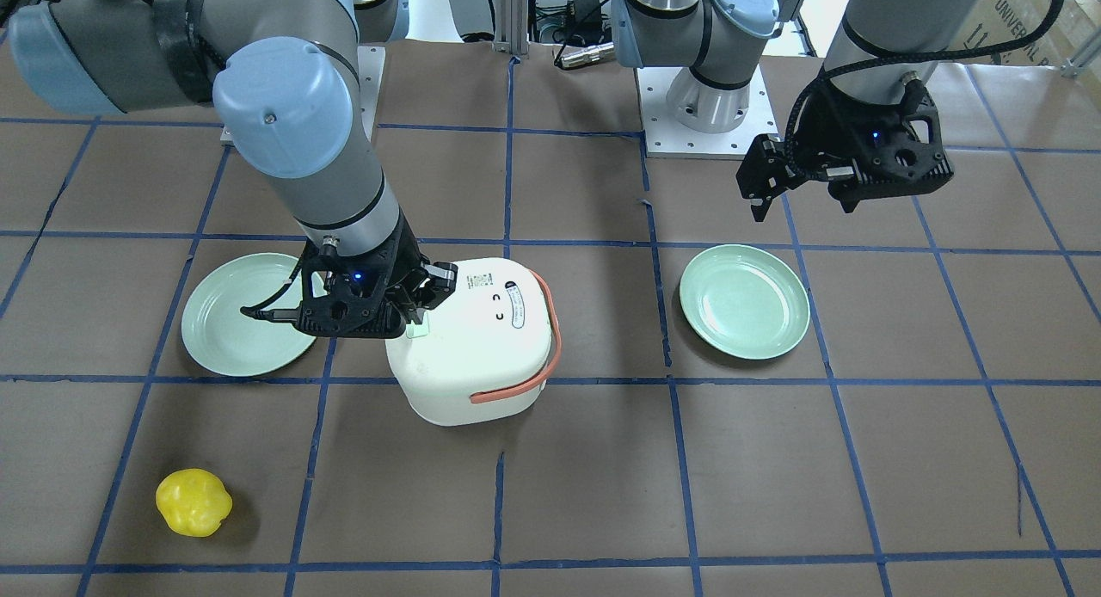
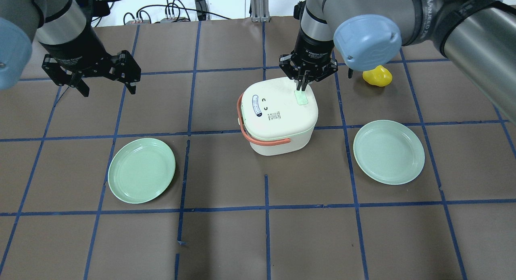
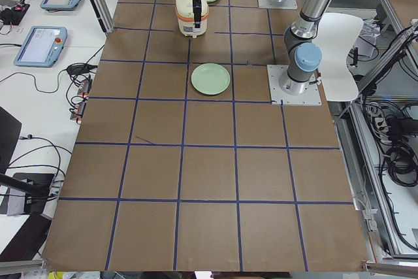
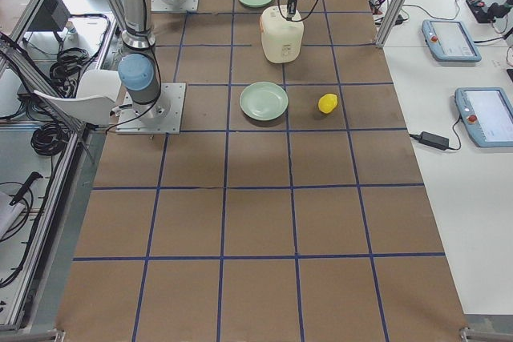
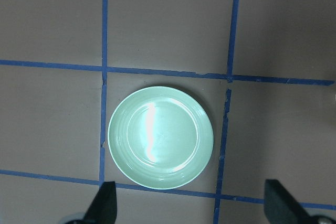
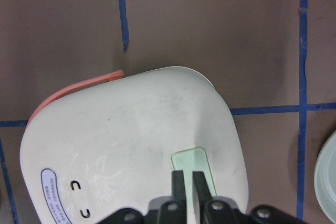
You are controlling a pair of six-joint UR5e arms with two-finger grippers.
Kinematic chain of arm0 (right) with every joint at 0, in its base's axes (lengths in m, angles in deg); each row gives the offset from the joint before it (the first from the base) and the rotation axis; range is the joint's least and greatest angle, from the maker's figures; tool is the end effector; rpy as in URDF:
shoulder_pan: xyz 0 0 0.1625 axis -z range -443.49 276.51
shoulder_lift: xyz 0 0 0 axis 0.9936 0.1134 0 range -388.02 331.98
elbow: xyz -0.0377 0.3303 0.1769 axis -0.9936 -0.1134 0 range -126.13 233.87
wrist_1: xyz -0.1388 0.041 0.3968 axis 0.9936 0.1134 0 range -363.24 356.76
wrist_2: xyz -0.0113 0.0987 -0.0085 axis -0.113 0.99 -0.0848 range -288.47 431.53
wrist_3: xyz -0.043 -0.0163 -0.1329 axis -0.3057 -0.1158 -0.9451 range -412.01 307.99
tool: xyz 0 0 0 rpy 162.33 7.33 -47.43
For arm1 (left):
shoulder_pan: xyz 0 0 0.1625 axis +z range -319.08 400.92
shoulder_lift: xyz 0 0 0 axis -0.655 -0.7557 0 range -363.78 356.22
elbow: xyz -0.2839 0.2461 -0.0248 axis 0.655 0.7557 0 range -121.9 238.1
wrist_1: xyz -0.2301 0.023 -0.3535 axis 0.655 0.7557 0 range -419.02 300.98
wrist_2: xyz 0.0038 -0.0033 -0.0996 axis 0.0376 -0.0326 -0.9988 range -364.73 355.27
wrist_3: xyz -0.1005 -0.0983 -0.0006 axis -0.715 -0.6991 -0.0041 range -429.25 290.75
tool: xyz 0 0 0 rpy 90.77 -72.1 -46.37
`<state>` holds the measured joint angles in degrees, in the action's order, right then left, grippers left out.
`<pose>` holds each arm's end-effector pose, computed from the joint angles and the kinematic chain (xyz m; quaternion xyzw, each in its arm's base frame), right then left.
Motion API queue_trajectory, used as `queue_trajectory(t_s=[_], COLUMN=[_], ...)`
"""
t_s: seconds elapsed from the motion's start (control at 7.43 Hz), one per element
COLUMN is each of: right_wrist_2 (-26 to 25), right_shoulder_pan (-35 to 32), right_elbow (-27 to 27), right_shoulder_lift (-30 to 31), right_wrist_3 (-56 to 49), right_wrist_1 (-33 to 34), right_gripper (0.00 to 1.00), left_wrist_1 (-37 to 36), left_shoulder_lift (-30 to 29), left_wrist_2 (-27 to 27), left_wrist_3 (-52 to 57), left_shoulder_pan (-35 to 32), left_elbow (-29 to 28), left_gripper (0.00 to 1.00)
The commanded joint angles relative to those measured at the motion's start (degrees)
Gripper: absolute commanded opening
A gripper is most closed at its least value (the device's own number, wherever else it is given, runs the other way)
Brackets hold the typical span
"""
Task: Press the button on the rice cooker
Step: 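Move the right gripper over the rice cooker's green lid button, then press down on the lid button with the right gripper fingertips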
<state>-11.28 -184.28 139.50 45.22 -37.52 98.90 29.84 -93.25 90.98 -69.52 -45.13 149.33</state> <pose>0.2604 -0.5603 0.2972 0.0323 0.9975 0.0158 0.0608 -0.0847 -0.5052 0.3950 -0.0369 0.9981 -0.0022 0.0499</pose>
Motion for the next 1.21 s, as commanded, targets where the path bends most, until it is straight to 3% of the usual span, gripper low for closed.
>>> queue_trajectory(t_s=[0.0,1.08], right_wrist_2=[0.0,-0.2], right_shoulder_pan=[0.0,-0.1], right_elbow=[0.4,1.2], right_shoulder_lift=[-1.0,-1.9], right_wrist_3=[-0.4,-0.1], right_wrist_1=[0.6,0.4], right_gripper=[0.18,0.13], left_wrist_1=[0.0,0.0], left_shoulder_lift=[0.0,0.0], left_wrist_2=[0.0,-0.1], left_wrist_3=[0.0,0.0], left_shoulder_pan=[0.0,0.0], left_elbow=[0.0,0.0], left_gripper=[1.0,1.0])
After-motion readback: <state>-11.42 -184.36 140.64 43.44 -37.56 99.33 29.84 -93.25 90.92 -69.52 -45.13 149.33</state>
